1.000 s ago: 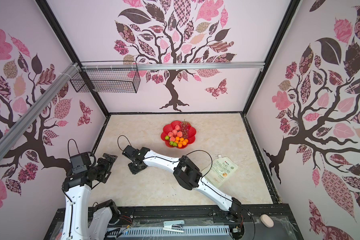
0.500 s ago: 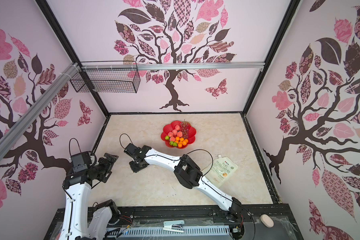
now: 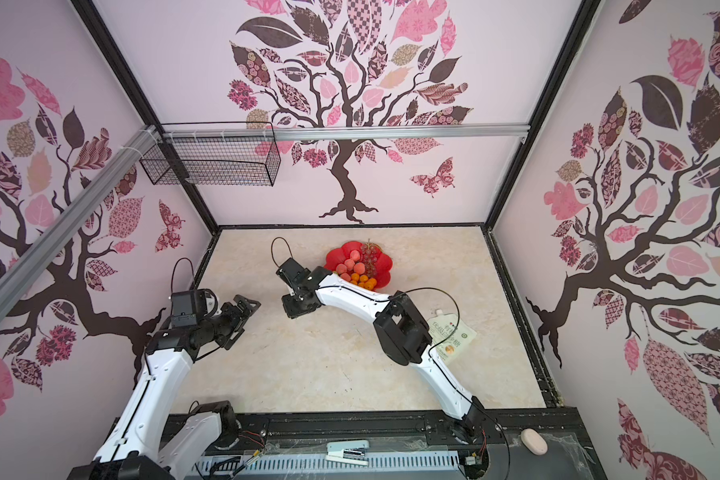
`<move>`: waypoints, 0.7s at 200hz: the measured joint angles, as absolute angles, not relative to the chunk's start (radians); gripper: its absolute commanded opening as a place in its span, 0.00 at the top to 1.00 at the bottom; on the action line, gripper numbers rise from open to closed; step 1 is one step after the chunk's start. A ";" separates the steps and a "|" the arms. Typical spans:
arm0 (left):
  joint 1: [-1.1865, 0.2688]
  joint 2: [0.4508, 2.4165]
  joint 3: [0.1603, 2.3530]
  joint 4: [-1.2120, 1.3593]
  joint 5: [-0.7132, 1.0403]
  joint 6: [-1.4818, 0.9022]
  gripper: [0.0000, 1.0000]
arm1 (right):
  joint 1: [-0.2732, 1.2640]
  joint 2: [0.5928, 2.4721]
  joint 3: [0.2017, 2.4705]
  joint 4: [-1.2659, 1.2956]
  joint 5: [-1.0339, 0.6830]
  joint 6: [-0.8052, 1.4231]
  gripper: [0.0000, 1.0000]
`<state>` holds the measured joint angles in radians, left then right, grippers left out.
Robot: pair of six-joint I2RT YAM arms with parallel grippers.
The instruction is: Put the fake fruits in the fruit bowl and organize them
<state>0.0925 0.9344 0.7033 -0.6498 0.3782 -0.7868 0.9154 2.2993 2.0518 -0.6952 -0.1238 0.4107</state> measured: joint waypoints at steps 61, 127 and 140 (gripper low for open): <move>-0.154 1.095 0.780 -0.517 0.268 -0.795 0.02 | 0.789 2.205 1.964 -0.668 -0.107 0.403 0.66; -0.323 1.313 0.899 -0.424 0.212 -0.781 0.02 | 0.669 2.192 1.880 -0.644 -0.109 0.431 0.66; -0.344 1.340 0.916 -0.411 0.210 -0.780 0.02 | 0.657 2.192 1.876 -0.638 -0.109 0.439 0.66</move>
